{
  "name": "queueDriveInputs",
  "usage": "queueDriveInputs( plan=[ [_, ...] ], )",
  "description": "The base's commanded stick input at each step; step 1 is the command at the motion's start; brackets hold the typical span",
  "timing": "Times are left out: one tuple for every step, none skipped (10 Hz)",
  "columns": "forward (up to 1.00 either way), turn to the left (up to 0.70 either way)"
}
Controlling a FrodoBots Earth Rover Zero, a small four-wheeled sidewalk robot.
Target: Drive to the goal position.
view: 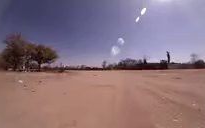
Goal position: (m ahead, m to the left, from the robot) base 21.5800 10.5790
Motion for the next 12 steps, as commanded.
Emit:
queueDriveInputs(
  plan=[
    [1.00, 0.00],
    [1.00, 0.00],
    [1.00, 0.00],
    [1.00, 0.00],
    [1.00, 0.00],
    [1.00, 0.00],
    [1.00, 0.00],
    [1.00, 0.00],
    [1.00, 0.00],
    [1.00, 0.00],
    [1.00, 0.00],
    [1.00, 0.00]
  ],
)
